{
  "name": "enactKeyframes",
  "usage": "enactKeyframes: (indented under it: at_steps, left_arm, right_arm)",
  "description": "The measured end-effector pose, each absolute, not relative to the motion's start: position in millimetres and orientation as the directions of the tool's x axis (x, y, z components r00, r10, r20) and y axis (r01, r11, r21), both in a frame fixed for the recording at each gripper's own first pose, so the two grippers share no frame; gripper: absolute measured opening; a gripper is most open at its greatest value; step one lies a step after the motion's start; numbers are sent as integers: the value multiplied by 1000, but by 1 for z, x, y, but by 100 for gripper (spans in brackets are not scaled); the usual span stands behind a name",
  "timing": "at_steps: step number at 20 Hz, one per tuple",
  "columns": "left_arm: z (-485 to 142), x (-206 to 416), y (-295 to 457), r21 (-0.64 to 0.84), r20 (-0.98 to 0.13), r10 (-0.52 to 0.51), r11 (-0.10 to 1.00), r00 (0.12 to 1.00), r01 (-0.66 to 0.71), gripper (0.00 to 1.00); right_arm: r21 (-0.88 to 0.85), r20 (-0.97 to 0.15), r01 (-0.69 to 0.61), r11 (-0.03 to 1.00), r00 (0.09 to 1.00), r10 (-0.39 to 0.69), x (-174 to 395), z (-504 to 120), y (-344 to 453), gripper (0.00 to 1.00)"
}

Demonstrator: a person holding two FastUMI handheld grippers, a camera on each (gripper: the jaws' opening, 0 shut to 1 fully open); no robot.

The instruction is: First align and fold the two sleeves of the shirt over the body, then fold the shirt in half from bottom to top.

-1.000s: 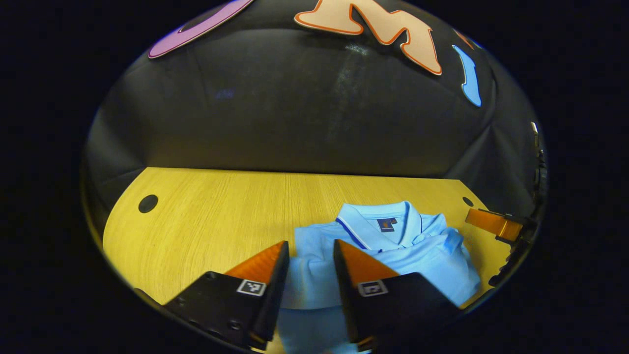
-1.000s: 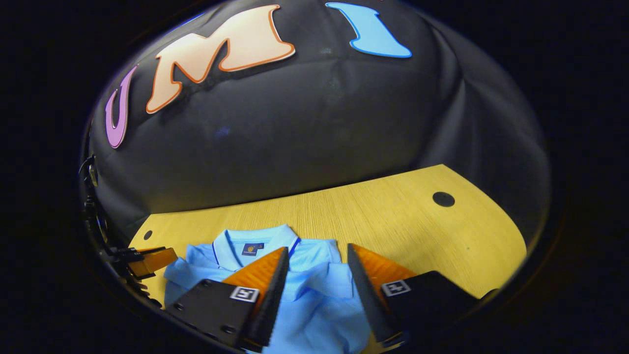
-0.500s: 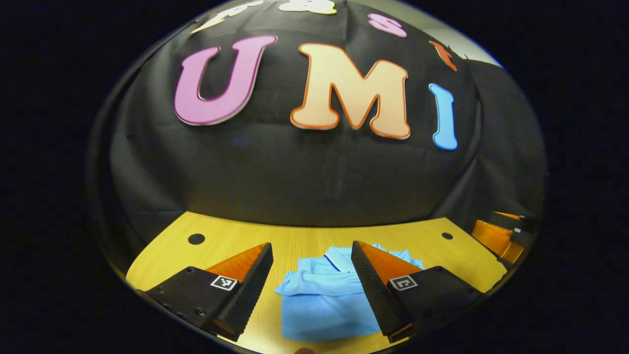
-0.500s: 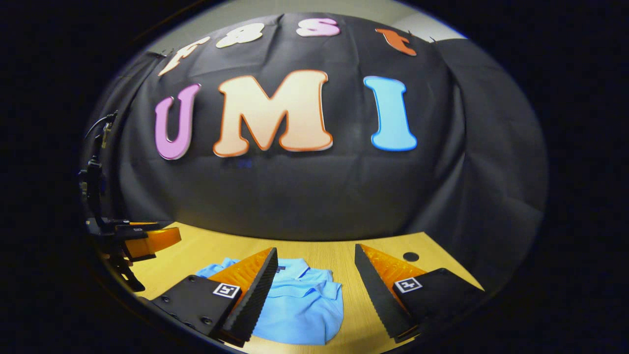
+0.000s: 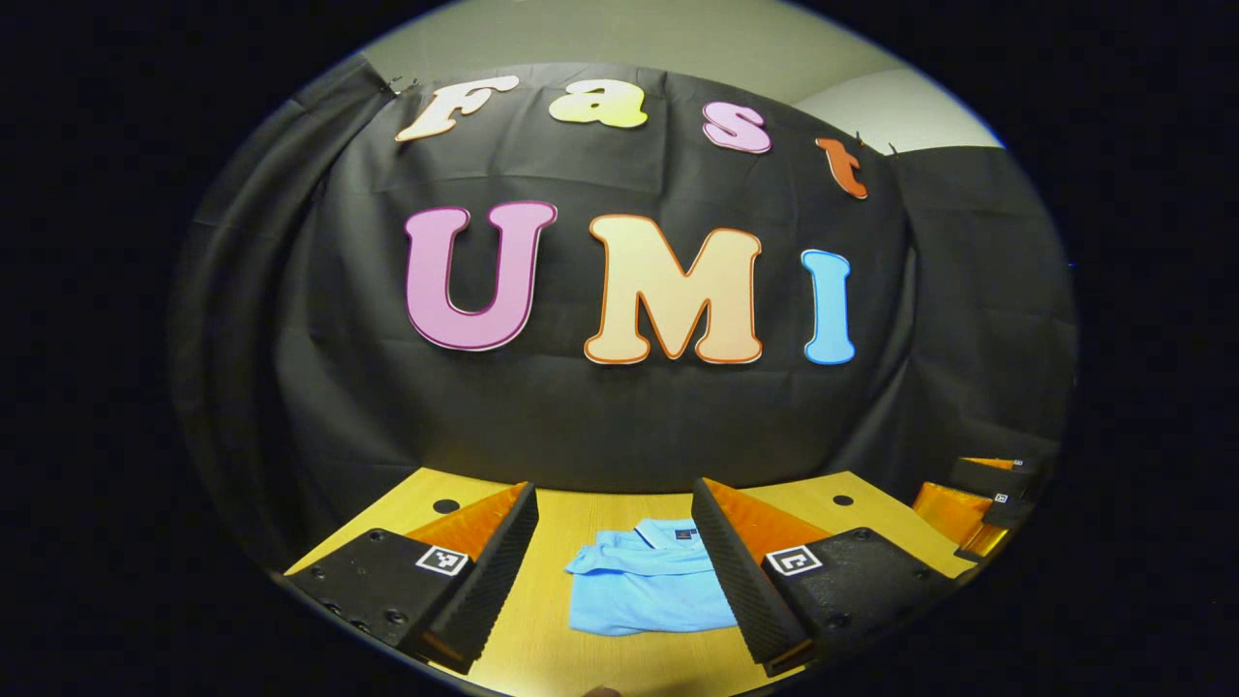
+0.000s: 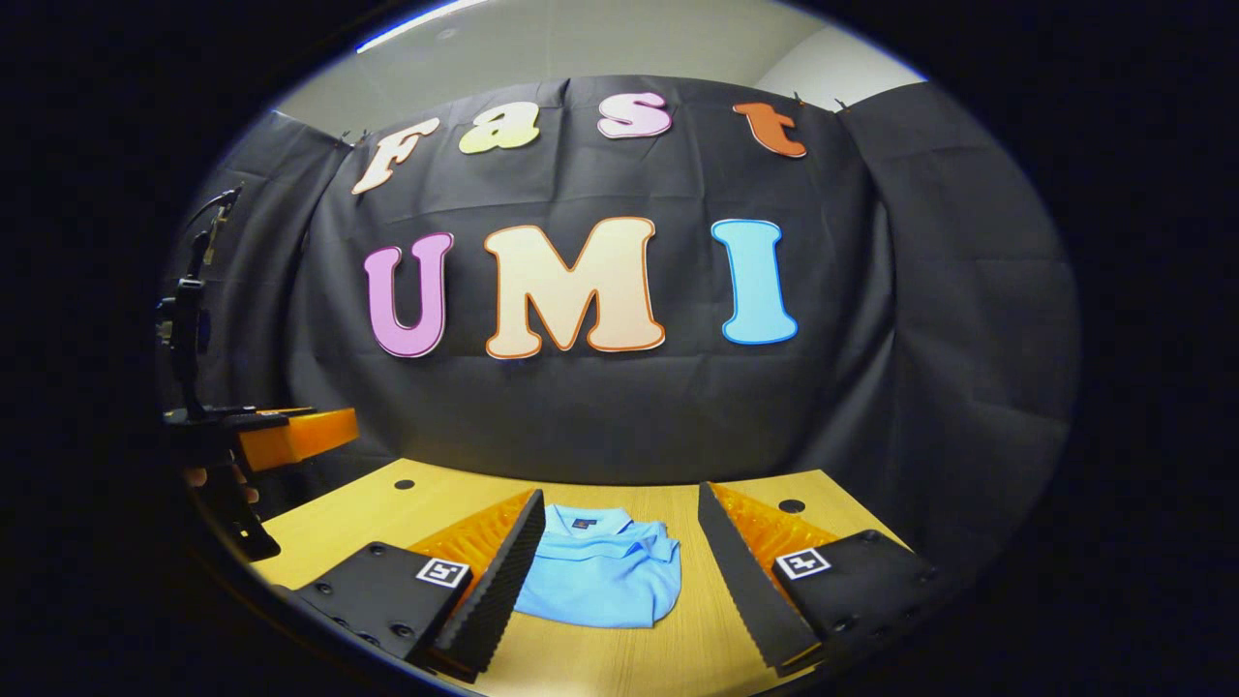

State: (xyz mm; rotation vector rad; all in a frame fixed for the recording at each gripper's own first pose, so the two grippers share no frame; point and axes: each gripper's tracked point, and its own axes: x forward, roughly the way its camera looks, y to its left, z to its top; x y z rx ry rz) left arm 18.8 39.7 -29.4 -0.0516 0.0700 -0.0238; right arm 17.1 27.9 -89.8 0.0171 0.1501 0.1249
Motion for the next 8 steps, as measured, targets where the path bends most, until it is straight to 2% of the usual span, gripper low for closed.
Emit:
enactKeyframes:
  at_steps: [8]
  left_arm:
    - [-16,-13,28,-51,-55,-32,998,998,30,95]
  right_arm:
    - [24,-77,-151,988,985,153,-8,-54,32,98]
